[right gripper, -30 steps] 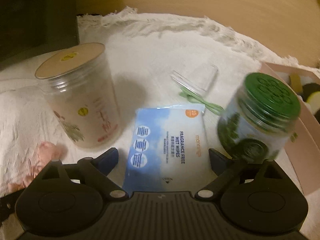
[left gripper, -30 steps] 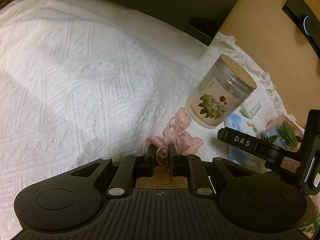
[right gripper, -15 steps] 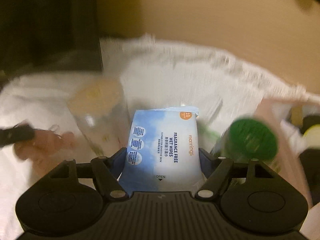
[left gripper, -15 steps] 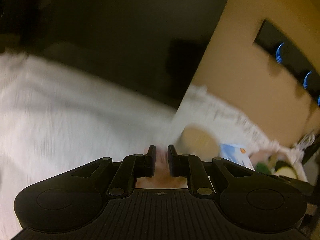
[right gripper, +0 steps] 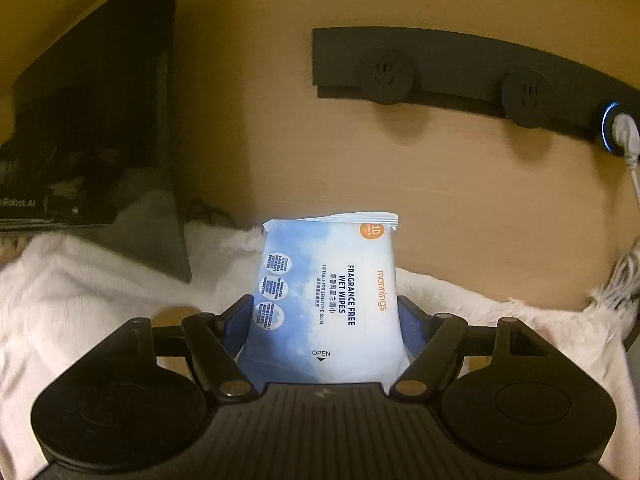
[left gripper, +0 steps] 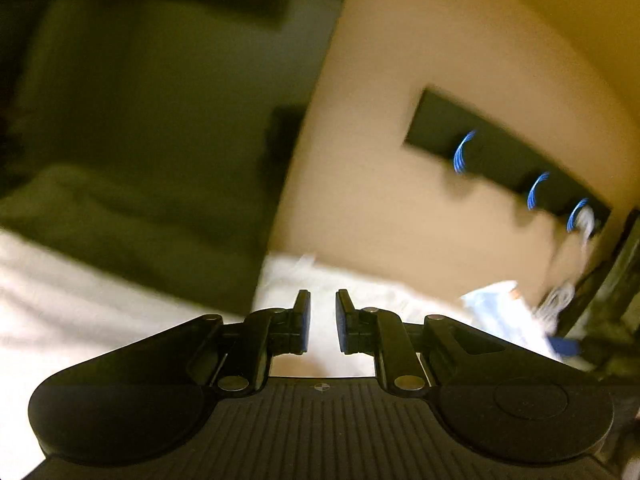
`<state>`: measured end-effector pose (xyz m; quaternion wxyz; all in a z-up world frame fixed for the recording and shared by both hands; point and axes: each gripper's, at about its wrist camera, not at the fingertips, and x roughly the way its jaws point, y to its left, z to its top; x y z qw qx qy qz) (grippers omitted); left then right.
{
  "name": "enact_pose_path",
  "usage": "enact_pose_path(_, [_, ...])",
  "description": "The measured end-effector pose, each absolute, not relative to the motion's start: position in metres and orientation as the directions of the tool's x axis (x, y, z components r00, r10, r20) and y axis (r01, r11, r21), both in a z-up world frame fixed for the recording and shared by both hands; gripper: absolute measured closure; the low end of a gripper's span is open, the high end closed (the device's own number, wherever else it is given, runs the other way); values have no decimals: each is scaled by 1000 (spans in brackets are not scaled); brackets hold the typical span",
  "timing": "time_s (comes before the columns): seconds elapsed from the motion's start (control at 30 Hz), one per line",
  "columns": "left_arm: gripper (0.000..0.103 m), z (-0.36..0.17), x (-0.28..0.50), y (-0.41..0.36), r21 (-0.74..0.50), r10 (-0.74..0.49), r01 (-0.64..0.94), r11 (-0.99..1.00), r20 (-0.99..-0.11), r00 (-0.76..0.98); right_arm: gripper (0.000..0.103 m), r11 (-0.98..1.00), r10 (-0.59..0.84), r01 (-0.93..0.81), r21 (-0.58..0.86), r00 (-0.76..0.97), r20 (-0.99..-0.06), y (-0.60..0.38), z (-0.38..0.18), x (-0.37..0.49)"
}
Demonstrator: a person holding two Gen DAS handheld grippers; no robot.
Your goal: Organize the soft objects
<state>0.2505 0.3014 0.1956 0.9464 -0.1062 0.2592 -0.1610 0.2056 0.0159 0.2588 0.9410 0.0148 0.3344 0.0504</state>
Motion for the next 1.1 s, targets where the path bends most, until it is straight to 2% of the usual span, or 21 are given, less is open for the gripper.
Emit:
enact_pose_path(0.17, [85, 121, 241, 322, -300, -383, 246, 922, -604, 698, 29, 987, 160, -129, 98, 684, -711, 31, 213, 197])
enact_pose_path(0.33, [84, 70, 244, 319, -260, -333, 211, 942, -684, 649, 29, 982, 186, -146, 122, 600, -778, 67, 160, 202])
enact_pose_path(0.4, [84, 55, 247, 314, -221, -303, 207, 953, -713, 632, 29, 985, 166, -138, 104, 594, -787, 80, 143, 205])
enact_pose_path(0.5, [72, 36, 247, 300, -108, -236, 236, 966, -747, 622, 28, 989, 136, -129, 74, 592, -794, 92, 116, 210])
enact_pose_path(0.57, [72, 33, 244, 293, -44, -212, 269, 962, -743, 635, 28, 989, 133, -125, 74, 569, -811, 94, 99, 213])
enact_pose_path(0.6, [68, 32, 244, 292, -39, -220, 288, 957, -745, 630, 28, 990, 133, -120, 79, 554, -822, 95, 91, 214])
enact_pose_path(0.7, [34, 26, 245, 293, -88, -304, 363, 927, -745, 593, 26, 991, 128, -104, 82, 575, -808, 93, 82, 209])
enact_pose_path(0.73, [28, 25, 248, 291, -107, -330, 384, 917, -746, 579, 24, 991, 128, -100, 86, 583, -802, 92, 80, 208])
enact_pose_path(0.87, [32, 36, 238, 294, -64, -308, 390, 919, -735, 604, 16, 991, 136, -88, 104, 598, -790, 91, 78, 208])
enact_pose_path(0.97, [33, 43, 236, 296, -12, -251, 346, 938, -710, 657, 14, 992, 127, -79, 99, 605, -786, 93, 78, 205])
enact_pose_path(1.1, [32, 27, 247, 304, -81, -276, 333, 939, -753, 597, 13, 993, 116, -74, 89, 610, -784, 96, 78, 204])
